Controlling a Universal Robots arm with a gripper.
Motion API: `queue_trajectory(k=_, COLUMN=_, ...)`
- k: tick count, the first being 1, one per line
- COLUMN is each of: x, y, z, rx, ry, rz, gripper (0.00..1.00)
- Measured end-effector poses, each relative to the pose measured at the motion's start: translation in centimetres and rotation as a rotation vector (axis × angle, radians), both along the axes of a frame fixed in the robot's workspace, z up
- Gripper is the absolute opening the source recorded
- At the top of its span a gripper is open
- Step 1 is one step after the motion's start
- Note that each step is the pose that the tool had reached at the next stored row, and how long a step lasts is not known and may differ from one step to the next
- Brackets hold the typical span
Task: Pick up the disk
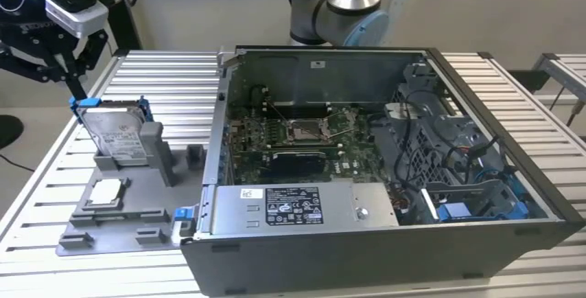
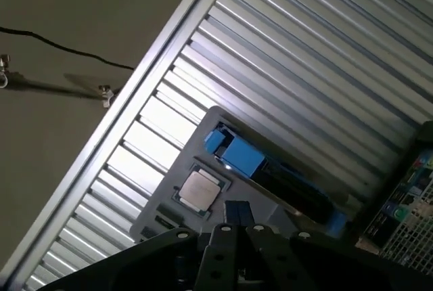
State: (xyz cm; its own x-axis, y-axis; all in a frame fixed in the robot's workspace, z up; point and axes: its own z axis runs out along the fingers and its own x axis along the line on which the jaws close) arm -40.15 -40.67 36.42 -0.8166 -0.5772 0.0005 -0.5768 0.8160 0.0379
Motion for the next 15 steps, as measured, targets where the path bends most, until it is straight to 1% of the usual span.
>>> queue_trajectory(k=7, x=0.0, y=0.01, z=0.0, rx=-0.0001, ry=0.0, rz=0.127, gripper=0.0)
queue_trajectory(k=12, x=0.0, y=0.08, z=-0.02, rx=0.0, ry=0.0, rz=0.203, gripper=0.0)
queue_trajectory(k=15, x=0.0, y=0.17, z=-0.04, rx=0.0, ry=0.0, rz=0.242, gripper=0.0)
